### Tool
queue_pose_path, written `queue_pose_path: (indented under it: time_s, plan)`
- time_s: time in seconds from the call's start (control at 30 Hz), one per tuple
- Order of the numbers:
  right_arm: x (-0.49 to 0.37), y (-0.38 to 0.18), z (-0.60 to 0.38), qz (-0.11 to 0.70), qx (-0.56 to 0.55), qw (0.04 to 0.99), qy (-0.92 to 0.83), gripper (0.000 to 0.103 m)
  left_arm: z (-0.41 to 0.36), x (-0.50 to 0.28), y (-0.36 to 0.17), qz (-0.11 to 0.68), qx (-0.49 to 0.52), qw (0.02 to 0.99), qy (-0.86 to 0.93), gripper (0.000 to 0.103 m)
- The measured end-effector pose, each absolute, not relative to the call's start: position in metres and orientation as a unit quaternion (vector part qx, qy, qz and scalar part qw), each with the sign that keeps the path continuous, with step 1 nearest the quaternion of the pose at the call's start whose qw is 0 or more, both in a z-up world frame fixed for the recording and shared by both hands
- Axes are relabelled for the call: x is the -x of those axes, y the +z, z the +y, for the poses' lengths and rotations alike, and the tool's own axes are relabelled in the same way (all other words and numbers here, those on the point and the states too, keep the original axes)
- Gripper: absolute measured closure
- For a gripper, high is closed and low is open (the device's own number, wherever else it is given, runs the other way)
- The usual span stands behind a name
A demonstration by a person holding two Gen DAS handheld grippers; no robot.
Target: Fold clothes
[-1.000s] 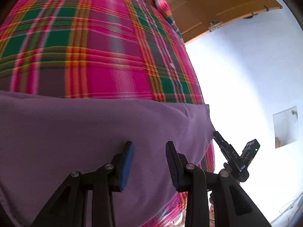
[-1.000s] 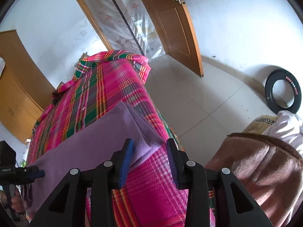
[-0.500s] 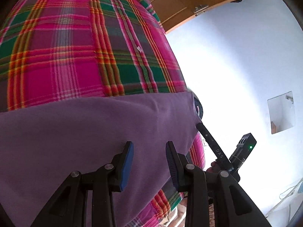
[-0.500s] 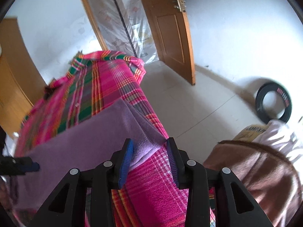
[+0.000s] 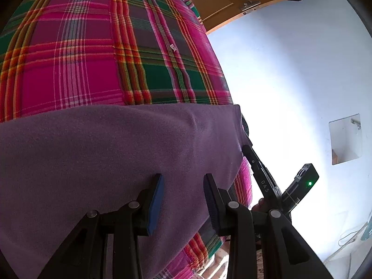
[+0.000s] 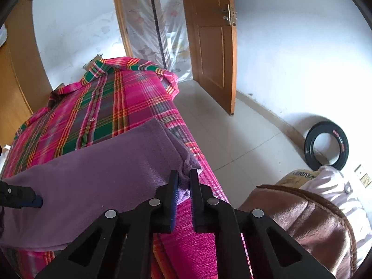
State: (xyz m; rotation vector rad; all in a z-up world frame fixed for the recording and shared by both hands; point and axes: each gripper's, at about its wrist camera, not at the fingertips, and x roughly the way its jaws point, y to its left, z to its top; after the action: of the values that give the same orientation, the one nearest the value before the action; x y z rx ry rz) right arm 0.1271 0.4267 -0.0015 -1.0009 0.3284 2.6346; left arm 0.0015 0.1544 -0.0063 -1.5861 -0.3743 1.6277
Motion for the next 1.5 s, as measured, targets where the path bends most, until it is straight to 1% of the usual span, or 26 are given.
queue_pose_path:
  time_s: [0.17, 0.43, 0.73, 0.9, 0.93, 0.97, 1.1, 1.23, 1.27, 1.3, 1.5]
  plan:
    - [-0.134, 0.010, 0.419, 0.097, 0.321, 0.149, 0.930, 0.095, 0.142, -0.001, -0.012, -0.155, 0.629, 0.407, 0.644, 0.068]
    - [-0.142, 0.037, 0.392, 0.070, 0.280, 0.116, 0.950, 0.095, 0.143, -0.001, -0.019, -0.161, 0.629, 0.408, 0.642, 0.068]
    - [-0.152, 0.070, 0.348, 0.040, 0.241, 0.047, 0.968, 0.095, 0.142, 0.005, -0.030, -0.184, 0.634, 0.410, 0.629, 0.068]
    - [-0.153, 0.075, 0.323, 0.025, 0.238, 0.018, 0.971, 0.095, 0.136, 0.008, -0.031, -0.215, 0.630, 0.418, 0.618, 0.068]
    - [-0.154, 0.075, 0.319, 0.024, 0.238, 0.012, 0.971, 0.095, 0.132, 0.008, -0.028, -0.232, 0.623, 0.428, 0.612, 0.067]
    - [-0.154, 0.075, 0.314, 0.023, 0.239, 0.007, 0.971, 0.095, 0.129, 0.008, -0.025, -0.245, 0.616, 0.436, 0.608, 0.064]
    - [-0.152, 0.073, 0.298, 0.018, 0.243, -0.012, 0.970, 0.095, 0.120, 0.010, -0.007, -0.281, 0.579, 0.469, 0.605, 0.062]
    - [-0.150, 0.066, 0.282, 0.014, 0.253, -0.028, 0.967, 0.095, 0.109, 0.016, 0.001, -0.327, 0.554, 0.475, 0.601, 0.056]
    - [-0.150, 0.064, 0.279, 0.013, 0.255, -0.031, 0.966, 0.095, 0.108, 0.018, 0.001, -0.331, 0.552, 0.471, 0.603, 0.053]
    - [-0.149, 0.062, 0.276, 0.011, 0.257, -0.033, 0.966, 0.095, 0.107, 0.020, 0.001, -0.329, 0.553, 0.467, 0.606, 0.053]
    - [-0.145, 0.053, 0.261, 0.013, 0.271, -0.049, 0.961, 0.095, 0.113, 0.023, -0.012, -0.319, 0.578, 0.457, 0.596, 0.053]
